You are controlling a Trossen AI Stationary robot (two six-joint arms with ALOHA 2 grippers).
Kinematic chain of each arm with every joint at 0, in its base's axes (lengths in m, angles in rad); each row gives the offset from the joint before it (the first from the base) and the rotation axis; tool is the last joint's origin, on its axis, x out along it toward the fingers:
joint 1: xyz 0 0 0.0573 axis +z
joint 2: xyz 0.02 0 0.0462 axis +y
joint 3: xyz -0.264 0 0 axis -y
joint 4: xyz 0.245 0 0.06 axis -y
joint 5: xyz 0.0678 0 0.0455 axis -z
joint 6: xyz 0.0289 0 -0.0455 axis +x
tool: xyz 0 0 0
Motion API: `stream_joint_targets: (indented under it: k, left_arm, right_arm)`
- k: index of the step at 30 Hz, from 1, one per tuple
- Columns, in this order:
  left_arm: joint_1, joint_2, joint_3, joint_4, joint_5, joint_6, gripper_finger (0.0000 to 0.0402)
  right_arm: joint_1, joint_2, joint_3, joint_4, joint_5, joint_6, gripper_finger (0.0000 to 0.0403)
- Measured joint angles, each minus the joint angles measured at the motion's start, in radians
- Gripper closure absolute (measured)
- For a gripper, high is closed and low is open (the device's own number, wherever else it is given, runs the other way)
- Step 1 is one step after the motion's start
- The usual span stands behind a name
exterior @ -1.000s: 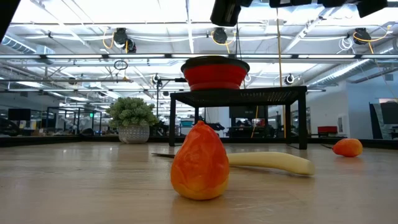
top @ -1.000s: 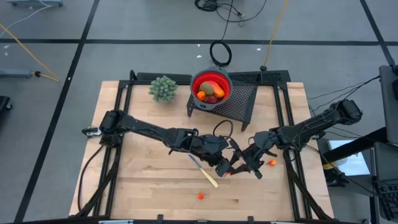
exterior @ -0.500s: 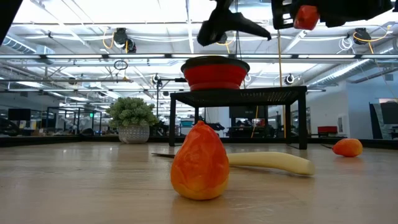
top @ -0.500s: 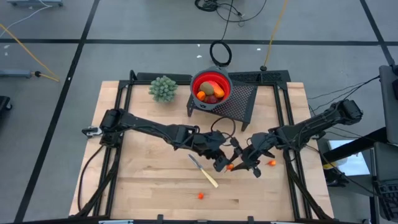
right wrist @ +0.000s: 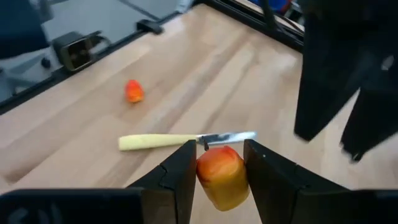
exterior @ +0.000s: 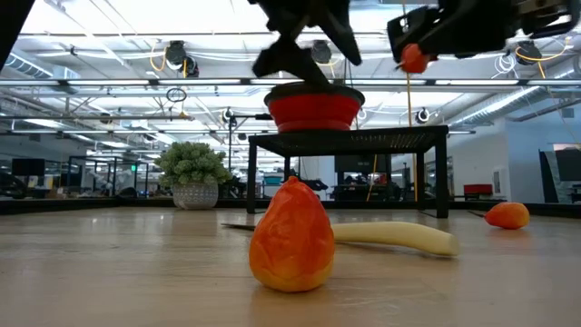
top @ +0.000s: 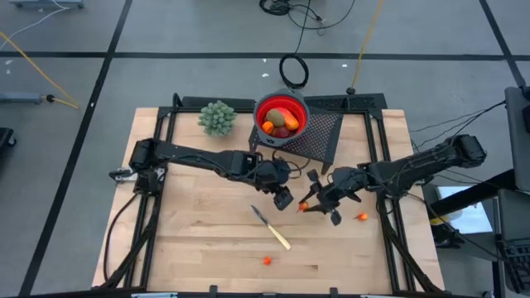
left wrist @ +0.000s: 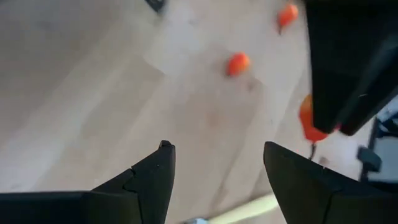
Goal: Pick & Place Fruit
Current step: Put the yellow pear into the red strainer bowl on the shelf
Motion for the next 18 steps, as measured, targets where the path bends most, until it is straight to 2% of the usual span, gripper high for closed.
stream_joint_targets:
  k: [10,18]
  left_arm:
    - [-0.062,-0.127,-0.002,-0.205,-0.279,-0.012,0.0158]
    - [-0.128,-0.240,-0.098,-0.181,-0.409,-0.028,0.0158]
  right_arm:
    - [-0.106,-0.023,0.000,0.006,-0.003,0.091,0.0294]
    - [-0.146,-0.084,0.000,0.021,-0.003,0.126,0.0296]
